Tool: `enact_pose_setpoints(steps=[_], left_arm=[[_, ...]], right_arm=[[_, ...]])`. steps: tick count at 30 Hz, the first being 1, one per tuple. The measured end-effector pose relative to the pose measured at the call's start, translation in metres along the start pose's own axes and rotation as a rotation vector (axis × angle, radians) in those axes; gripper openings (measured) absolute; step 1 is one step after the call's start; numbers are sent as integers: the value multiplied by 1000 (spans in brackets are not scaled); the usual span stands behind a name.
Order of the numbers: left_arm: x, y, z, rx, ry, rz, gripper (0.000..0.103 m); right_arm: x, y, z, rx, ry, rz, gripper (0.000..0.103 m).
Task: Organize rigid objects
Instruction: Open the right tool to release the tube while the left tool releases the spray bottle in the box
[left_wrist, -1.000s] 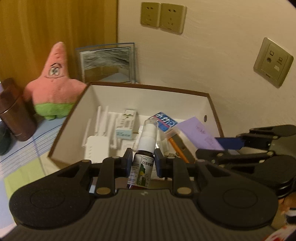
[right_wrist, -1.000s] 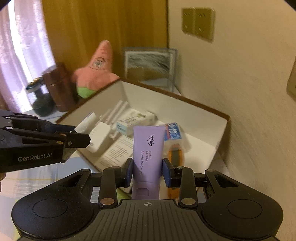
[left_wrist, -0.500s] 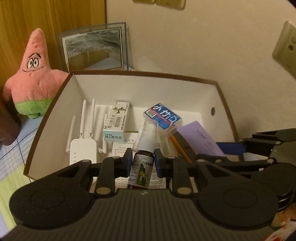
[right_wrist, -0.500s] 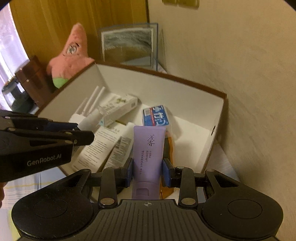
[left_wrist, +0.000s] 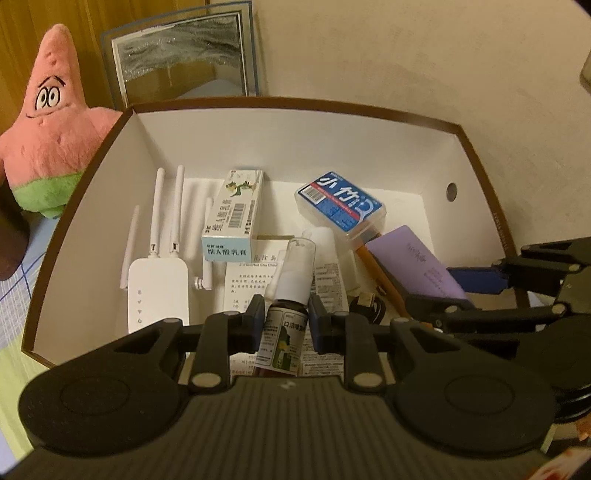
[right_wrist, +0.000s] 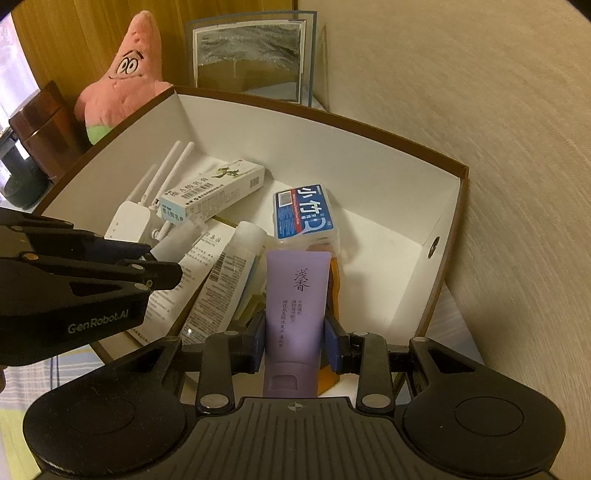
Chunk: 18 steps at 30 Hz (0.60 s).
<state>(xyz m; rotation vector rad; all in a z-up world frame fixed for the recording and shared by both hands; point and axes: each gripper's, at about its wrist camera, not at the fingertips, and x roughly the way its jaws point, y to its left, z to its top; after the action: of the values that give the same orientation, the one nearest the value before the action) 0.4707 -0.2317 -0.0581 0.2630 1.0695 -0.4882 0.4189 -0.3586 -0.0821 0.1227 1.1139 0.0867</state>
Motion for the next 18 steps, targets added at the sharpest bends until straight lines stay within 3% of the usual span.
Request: enact_pose_setpoints(steps=[8, 12, 18], left_arm=[[2, 4, -1, -6, 11, 6, 21], [1, 6, -2, -10, 9, 8, 21], [-1, 5, -2, -1, 3, 1, 21]], right_arm=[[1, 4, 3, -30, -16, -47, 31], [0, 2, 4, -18, -22, -36, 45], [-2, 2, 2, -6, -19, -32, 49]])
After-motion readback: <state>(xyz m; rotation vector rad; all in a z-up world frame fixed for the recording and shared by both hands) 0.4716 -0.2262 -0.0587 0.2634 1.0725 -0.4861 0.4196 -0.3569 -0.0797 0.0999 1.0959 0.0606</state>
